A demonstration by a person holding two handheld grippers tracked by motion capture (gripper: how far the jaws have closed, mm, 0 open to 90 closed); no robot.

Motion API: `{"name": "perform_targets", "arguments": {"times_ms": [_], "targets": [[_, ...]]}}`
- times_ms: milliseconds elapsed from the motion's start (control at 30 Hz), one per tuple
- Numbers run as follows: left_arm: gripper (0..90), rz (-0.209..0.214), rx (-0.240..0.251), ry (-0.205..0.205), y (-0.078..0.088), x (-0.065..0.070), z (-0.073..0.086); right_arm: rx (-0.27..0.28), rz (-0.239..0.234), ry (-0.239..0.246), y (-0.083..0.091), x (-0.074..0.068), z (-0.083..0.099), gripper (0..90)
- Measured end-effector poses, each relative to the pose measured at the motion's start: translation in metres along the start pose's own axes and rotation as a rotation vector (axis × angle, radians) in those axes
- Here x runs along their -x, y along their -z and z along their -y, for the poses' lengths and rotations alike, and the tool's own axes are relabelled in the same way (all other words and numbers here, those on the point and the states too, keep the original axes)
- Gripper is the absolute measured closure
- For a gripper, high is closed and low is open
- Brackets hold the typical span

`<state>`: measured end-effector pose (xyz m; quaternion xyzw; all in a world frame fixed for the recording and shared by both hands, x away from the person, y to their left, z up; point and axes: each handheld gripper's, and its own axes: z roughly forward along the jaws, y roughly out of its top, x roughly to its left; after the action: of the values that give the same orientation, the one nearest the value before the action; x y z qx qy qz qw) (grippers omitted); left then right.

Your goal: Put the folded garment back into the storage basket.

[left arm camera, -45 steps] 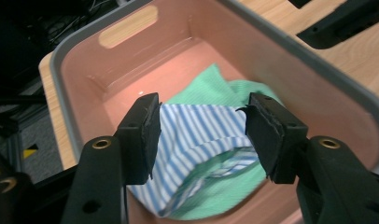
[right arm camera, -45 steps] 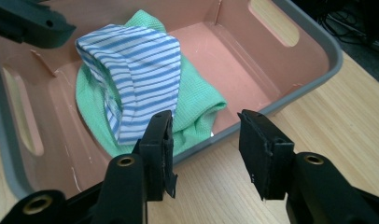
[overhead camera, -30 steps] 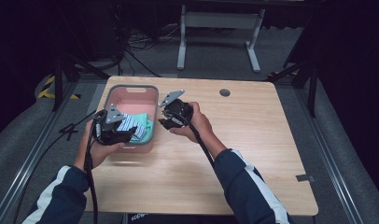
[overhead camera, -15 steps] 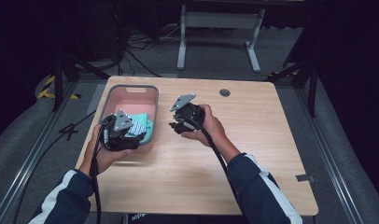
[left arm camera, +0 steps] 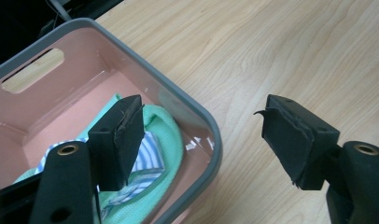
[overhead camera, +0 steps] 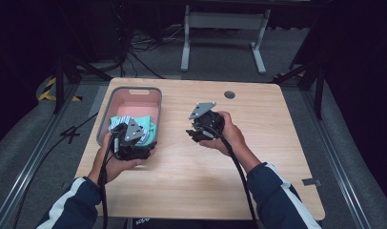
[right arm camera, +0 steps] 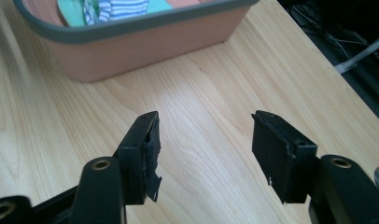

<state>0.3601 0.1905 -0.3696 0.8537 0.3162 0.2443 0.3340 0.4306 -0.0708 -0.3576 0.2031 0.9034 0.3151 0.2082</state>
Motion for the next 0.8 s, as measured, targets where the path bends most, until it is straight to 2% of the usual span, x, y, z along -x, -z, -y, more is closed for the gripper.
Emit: {"name": "perform_targets", "arguments": {"times_ms": [167, 200, 233, 267, 400, 500, 800], "targets": [[29.2, -0.002, 0.002, -0.02, -0.003, 0.008, -0.001, 0.002, 0.01, -0.01, 0.006, 0.003, 0.013, 41.0], [28.1, -0.006, -0.008, -0.03, -0.004, 0.011, -0.002, 0.0, 0.016, -0.012, 0.01, 0.005, 0.021, 40.8], [28.1, -0.004, -0.011, -0.033, -0.006, 0.014, -0.001, 0.0, 0.016, -0.012, 0.01, 0.005, 0.021, 40.8], [26.0, 0.018, -0.013, -0.047, -0.007, 0.018, 0.0, -0.003, 0.02, -0.023, 0.012, 0.007, 0.027, 40.1], [24.4, 0.044, -0.007, -0.069, -0.012, 0.026, 0.002, -0.011, 0.031, -0.028, 0.016, 0.009, 0.038, 39.4], [22.6, 0.063, -0.022, -0.091, -0.017, 0.033, 0.004, -0.019, 0.035, -0.037, 0.019, 0.01, 0.049, 38.8], [20.3, 0.085, -0.038, -0.115, -0.028, 0.045, 0.01, -0.027, 0.06, -0.047, 0.027, 0.011, 0.074, 36.6]]}}
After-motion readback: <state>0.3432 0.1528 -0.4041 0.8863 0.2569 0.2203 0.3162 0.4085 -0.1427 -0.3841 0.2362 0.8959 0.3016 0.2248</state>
